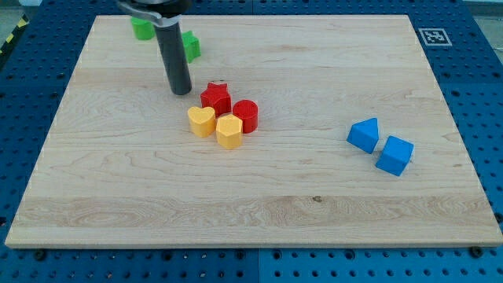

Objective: Push green circle towards green star

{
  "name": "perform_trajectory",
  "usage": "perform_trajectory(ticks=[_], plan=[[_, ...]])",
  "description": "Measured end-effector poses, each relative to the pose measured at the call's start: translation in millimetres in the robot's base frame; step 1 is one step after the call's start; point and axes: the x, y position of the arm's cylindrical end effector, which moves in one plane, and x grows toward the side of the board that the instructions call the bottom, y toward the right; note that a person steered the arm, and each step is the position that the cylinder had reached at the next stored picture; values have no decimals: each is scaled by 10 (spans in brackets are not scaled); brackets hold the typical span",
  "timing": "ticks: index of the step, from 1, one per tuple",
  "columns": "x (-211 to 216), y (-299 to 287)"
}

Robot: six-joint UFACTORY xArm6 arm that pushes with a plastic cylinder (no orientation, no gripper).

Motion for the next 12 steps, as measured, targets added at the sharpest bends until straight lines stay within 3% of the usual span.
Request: perform_trajectory(ticks=[1,3,6,8,9,10,12], plan=[[6,272],[426,446],[-303,-807],[-1298,-1866],[-1737,-1857],[-1837,-1524],[-1288,11]])
